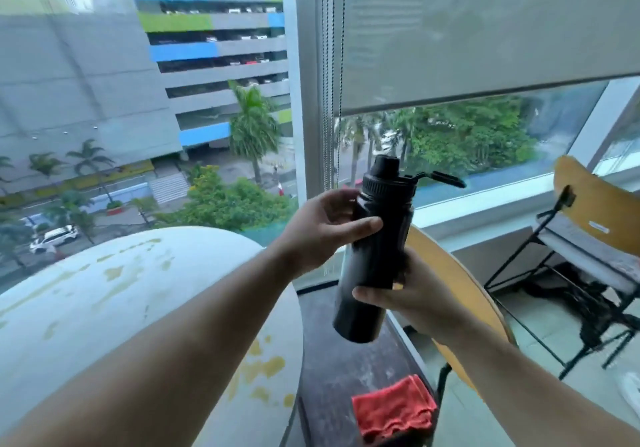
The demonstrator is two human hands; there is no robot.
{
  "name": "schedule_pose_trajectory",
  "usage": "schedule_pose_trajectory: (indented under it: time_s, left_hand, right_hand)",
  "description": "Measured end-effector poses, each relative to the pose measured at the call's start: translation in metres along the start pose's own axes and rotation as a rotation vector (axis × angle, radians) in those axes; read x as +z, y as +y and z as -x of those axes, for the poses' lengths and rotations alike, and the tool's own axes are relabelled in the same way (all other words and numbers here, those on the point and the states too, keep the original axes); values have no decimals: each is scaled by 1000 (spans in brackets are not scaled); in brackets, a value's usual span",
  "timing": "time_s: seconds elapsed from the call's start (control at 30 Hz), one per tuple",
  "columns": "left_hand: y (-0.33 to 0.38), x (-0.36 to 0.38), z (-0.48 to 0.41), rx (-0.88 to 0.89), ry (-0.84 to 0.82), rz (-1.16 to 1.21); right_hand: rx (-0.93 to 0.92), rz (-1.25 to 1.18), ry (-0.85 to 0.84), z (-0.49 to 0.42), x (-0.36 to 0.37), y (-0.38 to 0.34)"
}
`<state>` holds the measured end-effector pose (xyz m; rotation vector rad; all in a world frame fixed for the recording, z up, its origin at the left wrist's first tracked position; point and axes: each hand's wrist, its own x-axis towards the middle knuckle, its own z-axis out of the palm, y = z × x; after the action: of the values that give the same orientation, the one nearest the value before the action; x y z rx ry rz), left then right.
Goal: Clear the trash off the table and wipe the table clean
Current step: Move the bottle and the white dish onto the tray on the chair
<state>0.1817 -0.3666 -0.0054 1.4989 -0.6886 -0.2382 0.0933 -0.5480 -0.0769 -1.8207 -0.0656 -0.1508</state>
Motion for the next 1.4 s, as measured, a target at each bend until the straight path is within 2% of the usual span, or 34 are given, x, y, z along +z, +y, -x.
schedule_pose_trajectory:
  time_s: [0.2,0.37,0.5,0.77,1.07,1.4]
  left_hand:
    - [-43,-40,16,-101,30,-800]
    - [-74,-61,22,-178,23,-1074]
    - [-84,-67,15,-291,21,-1214]
    - [-87,-61,1,-404,-12,-1488]
    - [-96,-64,5,-377,17,-1499]
    - [-97,-56,4,-351,49,-1567]
  right_hand:
    - [213,147,145,8,23,69]
    - [338,191,180,12,37,127]
    - [413,259,157,18,41,165]
    - [517,270,100,15,46,216]
    - [553,213,124,-1,54,246]
    - [580,261,187,-64,56,255]
